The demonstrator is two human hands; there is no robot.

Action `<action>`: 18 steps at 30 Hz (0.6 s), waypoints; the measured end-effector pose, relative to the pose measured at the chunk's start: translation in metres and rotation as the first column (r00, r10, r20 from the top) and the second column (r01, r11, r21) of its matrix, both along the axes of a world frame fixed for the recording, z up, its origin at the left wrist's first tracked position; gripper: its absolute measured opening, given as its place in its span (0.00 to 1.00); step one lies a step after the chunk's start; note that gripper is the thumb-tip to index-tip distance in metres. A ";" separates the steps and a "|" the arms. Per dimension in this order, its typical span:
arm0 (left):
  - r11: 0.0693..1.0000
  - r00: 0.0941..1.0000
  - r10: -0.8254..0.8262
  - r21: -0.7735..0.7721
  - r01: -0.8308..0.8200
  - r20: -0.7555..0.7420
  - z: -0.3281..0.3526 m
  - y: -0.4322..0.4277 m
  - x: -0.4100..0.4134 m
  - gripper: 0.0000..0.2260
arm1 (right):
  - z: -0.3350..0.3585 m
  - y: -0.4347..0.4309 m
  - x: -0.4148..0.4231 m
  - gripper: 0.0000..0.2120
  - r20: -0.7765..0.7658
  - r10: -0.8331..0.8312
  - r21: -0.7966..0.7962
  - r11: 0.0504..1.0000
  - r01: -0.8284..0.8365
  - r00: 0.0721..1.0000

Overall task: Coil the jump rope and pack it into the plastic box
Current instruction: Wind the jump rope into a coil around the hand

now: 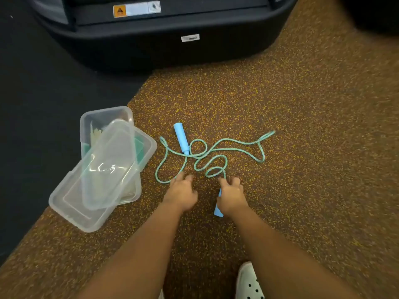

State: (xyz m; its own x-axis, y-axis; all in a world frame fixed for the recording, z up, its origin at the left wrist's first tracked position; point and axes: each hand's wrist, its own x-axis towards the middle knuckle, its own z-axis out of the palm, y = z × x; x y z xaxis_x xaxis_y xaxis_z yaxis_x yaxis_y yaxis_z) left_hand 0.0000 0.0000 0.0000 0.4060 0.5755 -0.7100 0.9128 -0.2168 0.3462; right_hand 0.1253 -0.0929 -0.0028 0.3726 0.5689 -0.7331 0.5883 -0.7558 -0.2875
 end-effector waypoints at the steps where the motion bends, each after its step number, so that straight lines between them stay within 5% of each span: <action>1: 1.000 1.000 -0.007 -0.007 0.006 -0.019 -0.004 0.000 -0.001 0.28 | -0.003 -0.001 -0.001 0.30 -0.007 0.003 -0.018 1.000 -0.003 1.000; 7: 0.993 0.992 -0.024 -0.114 0.010 -0.122 -0.020 -0.007 -0.012 0.33 | -0.018 -0.008 -0.013 0.31 -0.030 0.061 -0.045 0.997 -0.063 0.998; 14: 0.998 0.999 0.030 0.055 -0.028 -0.035 -0.026 -0.003 -0.012 0.33 | -0.028 0.004 -0.010 0.24 0.036 0.080 -0.004 0.997 -0.080 0.996; 18: 0.993 0.998 0.051 0.108 -0.047 -0.030 -0.029 0.005 -0.010 0.34 | -0.033 0.010 -0.004 0.28 -0.025 0.014 -0.005 1.000 -0.014 1.000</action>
State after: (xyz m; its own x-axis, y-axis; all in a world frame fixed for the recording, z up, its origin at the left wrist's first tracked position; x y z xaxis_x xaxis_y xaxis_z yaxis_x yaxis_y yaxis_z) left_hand -0.0099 0.0047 -0.0288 0.3533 0.6675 -0.6554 0.9335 -0.2057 0.2937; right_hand 0.1217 -0.0825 -0.0357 0.3463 0.5700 -0.7451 0.5912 -0.7493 -0.2984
